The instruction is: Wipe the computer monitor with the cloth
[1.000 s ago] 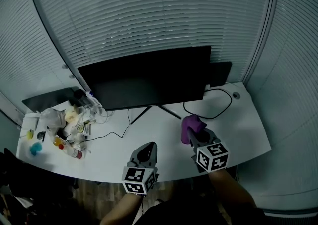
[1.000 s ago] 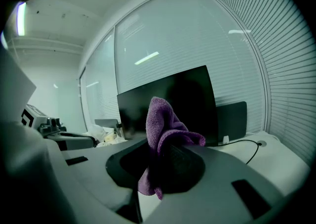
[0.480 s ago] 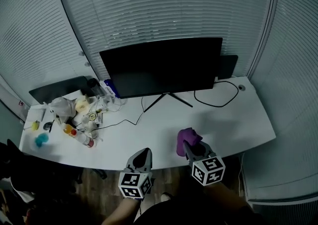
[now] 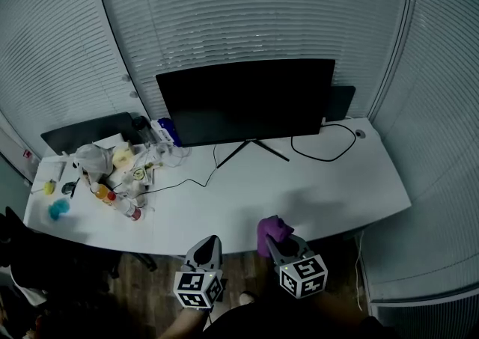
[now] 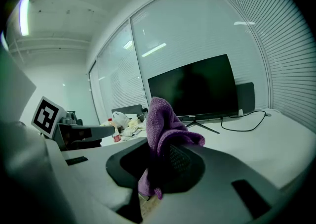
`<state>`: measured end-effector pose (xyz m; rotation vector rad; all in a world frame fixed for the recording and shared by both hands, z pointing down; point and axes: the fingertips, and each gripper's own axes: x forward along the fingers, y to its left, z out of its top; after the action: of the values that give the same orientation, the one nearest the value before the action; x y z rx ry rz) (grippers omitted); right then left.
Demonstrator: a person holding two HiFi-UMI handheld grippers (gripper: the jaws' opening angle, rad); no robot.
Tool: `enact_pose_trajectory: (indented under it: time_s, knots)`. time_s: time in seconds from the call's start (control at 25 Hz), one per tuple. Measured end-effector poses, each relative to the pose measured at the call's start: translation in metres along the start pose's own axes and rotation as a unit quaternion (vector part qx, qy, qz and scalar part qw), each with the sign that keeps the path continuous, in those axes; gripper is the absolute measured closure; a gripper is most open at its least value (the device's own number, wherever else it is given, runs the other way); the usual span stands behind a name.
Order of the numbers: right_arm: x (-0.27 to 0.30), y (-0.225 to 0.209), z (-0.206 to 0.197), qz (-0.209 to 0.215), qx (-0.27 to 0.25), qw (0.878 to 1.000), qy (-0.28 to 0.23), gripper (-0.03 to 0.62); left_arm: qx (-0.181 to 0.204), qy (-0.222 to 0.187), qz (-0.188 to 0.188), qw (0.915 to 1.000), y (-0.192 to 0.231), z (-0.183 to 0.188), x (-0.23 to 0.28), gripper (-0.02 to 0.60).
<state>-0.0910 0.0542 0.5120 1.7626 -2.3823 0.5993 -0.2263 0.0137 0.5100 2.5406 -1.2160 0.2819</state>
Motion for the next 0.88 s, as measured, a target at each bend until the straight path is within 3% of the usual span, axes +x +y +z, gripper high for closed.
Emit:
enact_pose_trajectory:
  time_s: [0.24, 0.88]
  knots:
    - [-0.004, 0.016, -0.021, 0.009, -0.001, 1.0, 0.023, 0.52, -0.004, 0.003, -0.004, 1.0, 0.0, -0.007, -0.007, 0.575]
    - [-0.003, 0.035, -0.018, 0.028, -0.018, 0.999, 0.019, 0.522, -0.007, -0.001, -0.002, 1.0, 0.0, -0.01, -0.02, 0.575]
